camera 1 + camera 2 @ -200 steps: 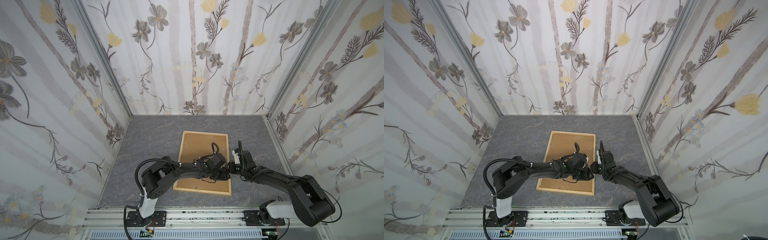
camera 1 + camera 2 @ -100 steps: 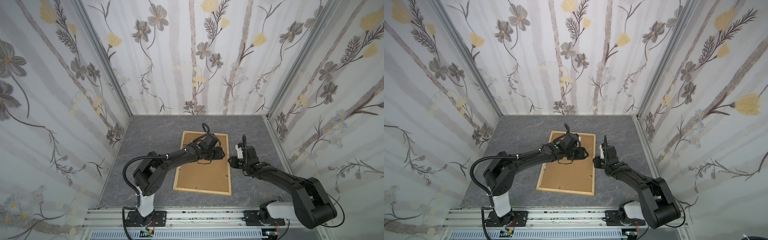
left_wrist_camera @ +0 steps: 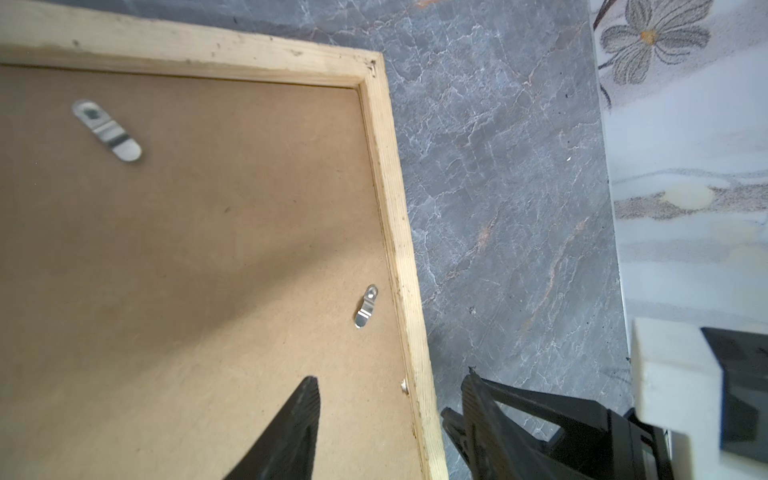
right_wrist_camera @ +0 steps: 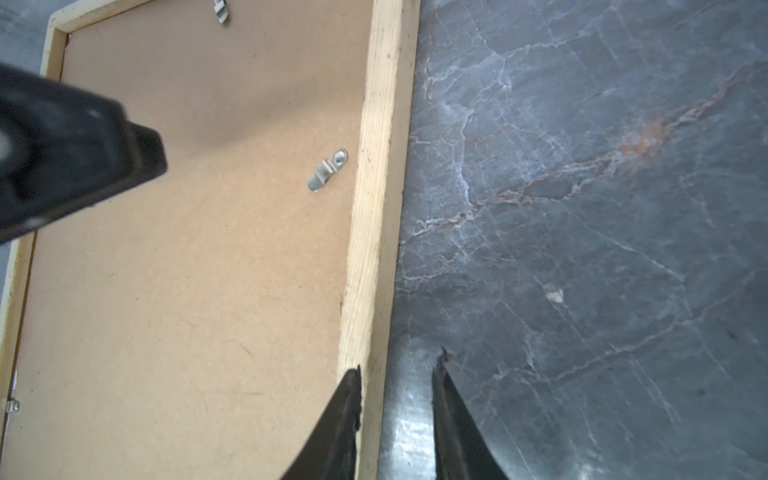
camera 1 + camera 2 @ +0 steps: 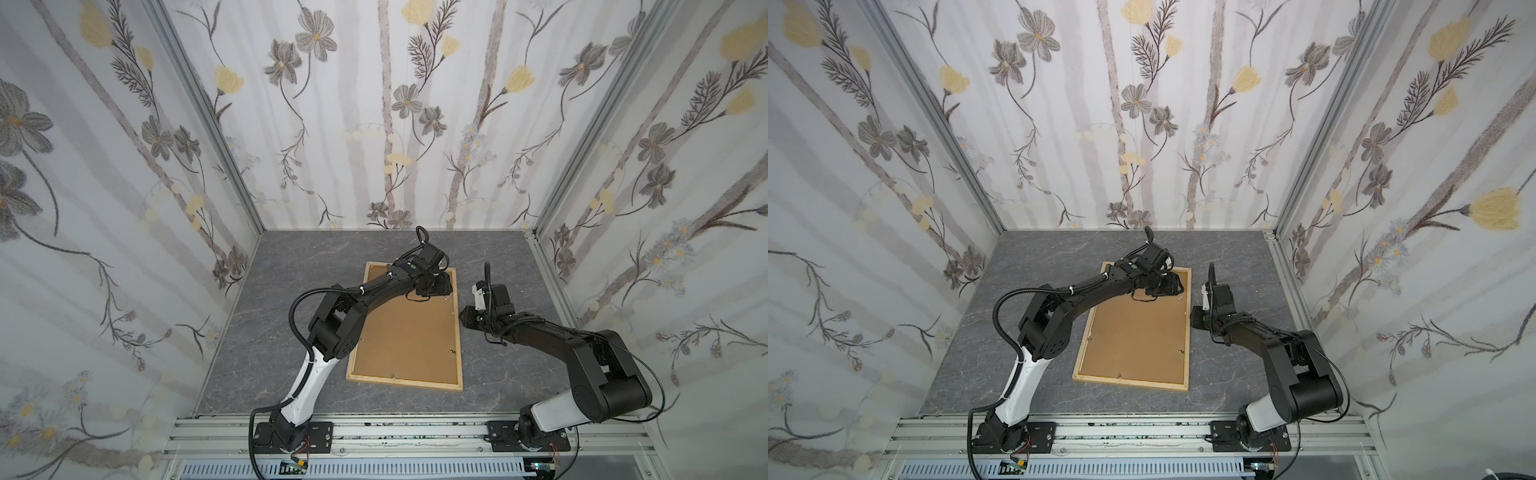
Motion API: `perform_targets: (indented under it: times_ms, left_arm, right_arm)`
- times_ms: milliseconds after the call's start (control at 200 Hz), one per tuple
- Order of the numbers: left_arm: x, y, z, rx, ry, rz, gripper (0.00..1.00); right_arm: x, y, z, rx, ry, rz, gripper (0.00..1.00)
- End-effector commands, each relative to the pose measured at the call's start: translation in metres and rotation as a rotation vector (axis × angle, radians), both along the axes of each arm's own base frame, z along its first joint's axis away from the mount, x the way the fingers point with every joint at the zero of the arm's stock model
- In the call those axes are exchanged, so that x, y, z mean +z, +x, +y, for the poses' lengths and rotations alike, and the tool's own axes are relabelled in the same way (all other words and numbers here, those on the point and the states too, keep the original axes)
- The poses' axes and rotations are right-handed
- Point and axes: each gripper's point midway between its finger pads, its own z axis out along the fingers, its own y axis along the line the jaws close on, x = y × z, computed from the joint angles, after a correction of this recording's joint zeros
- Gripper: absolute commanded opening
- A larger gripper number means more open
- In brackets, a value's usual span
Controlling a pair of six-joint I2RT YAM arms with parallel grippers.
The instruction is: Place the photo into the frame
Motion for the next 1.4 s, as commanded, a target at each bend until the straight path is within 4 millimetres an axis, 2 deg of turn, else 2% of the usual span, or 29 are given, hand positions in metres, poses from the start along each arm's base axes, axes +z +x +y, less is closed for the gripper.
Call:
perform_targets:
  times_ms: [0,100,225,415,425,450,924,1394]
  left_arm:
    - [-0.010,-0.001,0.003,-0.025,0.039,0.023,0.54]
    - [-0.017,0.000,0.001,-0.028,0.043,0.033,0.54]
    - [-0.025,0.000,-0.001,-0.034,0.044,0.051,0.53]
    - [-0.029,0.000,-0.006,-0.042,0.034,0.059,0.51]
    - [-0.029,0.000,-0.006,-0.043,0.033,0.058,0.51]
    - [-0.030,0.000,-0.007,-0.045,0.033,0.061,0.51]
    - [-0.047,0.000,-0.020,-0.062,0.035,0.091,0.48]
    - [-0.055,-0.019,-0.038,-0.096,0.025,0.121,0.42]
  right_arm:
    - [0.010,0.011,0.007,0.014,0.033,-0.040,0.31]
    - [0.013,0.016,0.008,0.013,0.036,-0.047,0.32]
    - [0.006,0.019,0.008,0.013,0.025,-0.026,0.32]
    - [0.000,0.021,0.005,-0.003,0.011,-0.018,0.30]
    - [-0.008,0.019,0.005,-0.001,0.006,0.005,0.30]
    - [-0.012,0.018,0.005,-0.002,0.007,0.015,0.30]
    - [-0.025,0.005,0.008,0.002,0.041,0.046,0.24]
    - [-0.027,0.005,0.008,0.000,0.047,0.051,0.23]
